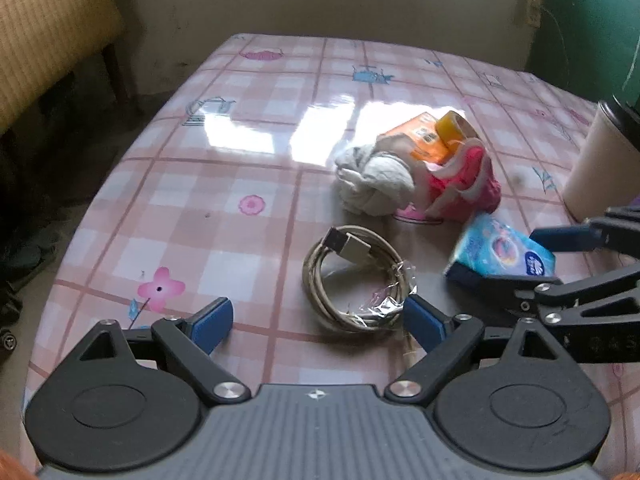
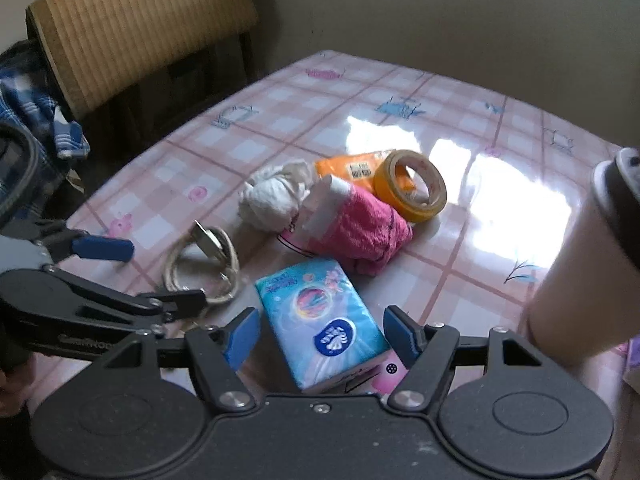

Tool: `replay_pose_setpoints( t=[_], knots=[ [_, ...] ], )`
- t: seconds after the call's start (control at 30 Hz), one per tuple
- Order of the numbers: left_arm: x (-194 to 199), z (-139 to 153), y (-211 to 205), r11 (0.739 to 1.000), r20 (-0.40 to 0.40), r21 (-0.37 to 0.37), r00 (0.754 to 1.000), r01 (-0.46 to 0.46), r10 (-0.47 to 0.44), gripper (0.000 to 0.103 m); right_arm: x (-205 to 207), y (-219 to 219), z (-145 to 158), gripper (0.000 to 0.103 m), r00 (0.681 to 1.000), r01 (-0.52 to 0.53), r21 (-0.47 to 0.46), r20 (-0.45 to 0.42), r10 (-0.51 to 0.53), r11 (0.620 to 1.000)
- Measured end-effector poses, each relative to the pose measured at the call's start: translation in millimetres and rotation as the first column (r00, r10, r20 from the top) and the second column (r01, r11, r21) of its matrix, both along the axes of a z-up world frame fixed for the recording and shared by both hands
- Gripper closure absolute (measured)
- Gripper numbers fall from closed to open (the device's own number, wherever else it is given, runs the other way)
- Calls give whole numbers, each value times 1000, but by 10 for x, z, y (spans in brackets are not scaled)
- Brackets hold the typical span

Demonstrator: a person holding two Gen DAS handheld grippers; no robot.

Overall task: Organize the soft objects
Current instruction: 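Grasp the coiled cable with the left gripper while the right grasps the blue tissue pack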

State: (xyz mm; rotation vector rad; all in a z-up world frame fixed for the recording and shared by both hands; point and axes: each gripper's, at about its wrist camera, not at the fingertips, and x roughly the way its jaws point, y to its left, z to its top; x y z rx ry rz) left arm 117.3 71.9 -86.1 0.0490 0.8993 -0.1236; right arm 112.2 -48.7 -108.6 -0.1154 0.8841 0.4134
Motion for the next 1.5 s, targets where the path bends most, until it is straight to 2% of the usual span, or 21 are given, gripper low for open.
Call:
replay_pose_setpoints(
  t=[0.03,0.1,0.23,0.33,0.43,0.5,0.57,0.63,0.7,0.77,0.97,1.1,1.3,1.5],
  knots=[
    [4,5,23,1000,1,-15,1000,-4,4,8,16,3,-40,28,1000,-2,-2,-9,2,1000],
    [4,20,29,999,3,-32,1000,-2,2,8,0,-10,-73,34,1000,-2,6,3,2,1000],
    [-3,50,-79,998,26,-44,999,37,-36,7,-58,-145,-52,36,998,65,56,-1,-65,996],
    [59,4,-165,999,24,-42,999,33,-32,1,-156,-266,2,36,995,96,77,1,-96,992],
    [126,-52,-241,999,17,-37,999,35,-34,2,-260,-384,83,36,990,137,98,13,-139,986],
    [138,-95,-315,999,28,-2,999,41,-41,7,-323,-458,142,36,987,156,129,18,-160,979],
    [108,-103,-375,998,61,55,997,44,-47,25,-368,-482,195,36,986,160,136,27,-165,978],
    [92,-79,-352,998,68,36,996,48,-50,37,-414,-496,243,36,986,157,141,38,-164,977],
    [78,-48,-320,999,54,7,998,43,-43,38,-426,-497,273,36,985,160,147,40,-167,976],
    [15,40,-292,1000,68,-17,997,27,-25,38,-442,-501,297,36,985,161,161,40,-169,974],
    [-73,443,-377,1000,139,9,990,21,-22,38,-507,-468,487,36,983,154,186,74,-170,970],
    [-136,696,-392,1000,166,-6,986,-10,11,38,-538,-467,667,36,977,162,189,105,-184,969],
    [-169,916,-412,998,183,-24,982,-50,54,38,-562,-483,890,36,967,187,204,132,-217,961],
    [-151,1116,-421,998,208,-35,976,-50,56,38,-567,-461,1131,36,958,201,216,161,-238,956]
  ],
)
